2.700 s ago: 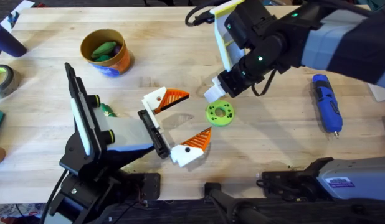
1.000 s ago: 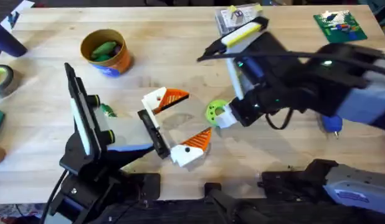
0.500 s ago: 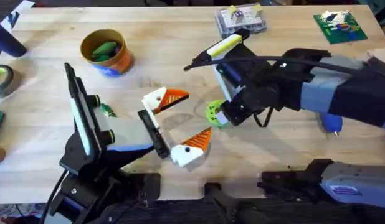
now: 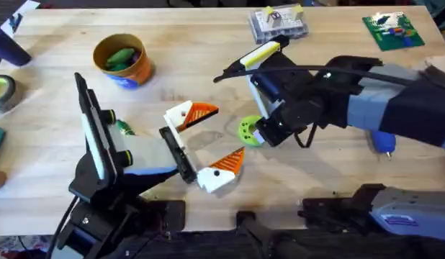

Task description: Pick up the gripper from the table and insert it into the empty holder that is missing its gripper. Then pick up a screw, insert it into the mounting hole, and use the screwdriver to tighten it. Finally, clean up the table by picking up the vegetable and placing it into the bucket.

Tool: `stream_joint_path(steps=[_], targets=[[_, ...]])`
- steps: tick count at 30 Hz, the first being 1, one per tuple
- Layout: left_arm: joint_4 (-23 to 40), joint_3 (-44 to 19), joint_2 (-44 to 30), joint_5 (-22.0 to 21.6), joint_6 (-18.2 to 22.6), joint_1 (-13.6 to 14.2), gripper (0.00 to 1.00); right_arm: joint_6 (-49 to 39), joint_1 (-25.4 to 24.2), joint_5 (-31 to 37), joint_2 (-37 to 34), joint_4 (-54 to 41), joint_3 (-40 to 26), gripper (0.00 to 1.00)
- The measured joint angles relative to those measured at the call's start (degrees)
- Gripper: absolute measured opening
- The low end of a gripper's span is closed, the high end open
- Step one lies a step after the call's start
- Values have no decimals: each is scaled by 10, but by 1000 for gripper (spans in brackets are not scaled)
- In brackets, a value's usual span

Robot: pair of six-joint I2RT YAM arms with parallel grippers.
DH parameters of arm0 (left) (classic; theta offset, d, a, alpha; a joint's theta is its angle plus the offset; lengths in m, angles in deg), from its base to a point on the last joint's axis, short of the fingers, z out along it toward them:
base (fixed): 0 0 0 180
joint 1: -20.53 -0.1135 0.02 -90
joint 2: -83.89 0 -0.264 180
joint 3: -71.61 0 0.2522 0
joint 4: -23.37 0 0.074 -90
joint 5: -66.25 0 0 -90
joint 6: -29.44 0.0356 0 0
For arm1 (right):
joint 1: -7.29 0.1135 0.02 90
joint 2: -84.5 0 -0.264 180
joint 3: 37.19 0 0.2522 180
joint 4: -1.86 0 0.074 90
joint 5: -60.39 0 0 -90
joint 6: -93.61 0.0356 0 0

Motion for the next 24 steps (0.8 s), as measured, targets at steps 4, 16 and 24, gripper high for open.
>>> stream_joint_path(steps=[4,16,24], targets=[[0,0,0,0,0,0,990,0,0,0,-7,-1,0,140],[0,0,0,0,0,0,990,0,0,2,-11,-10,-5,7],[0,0,0,0,0,0,990,-35,-4,0,-11,-106,-106,7]])
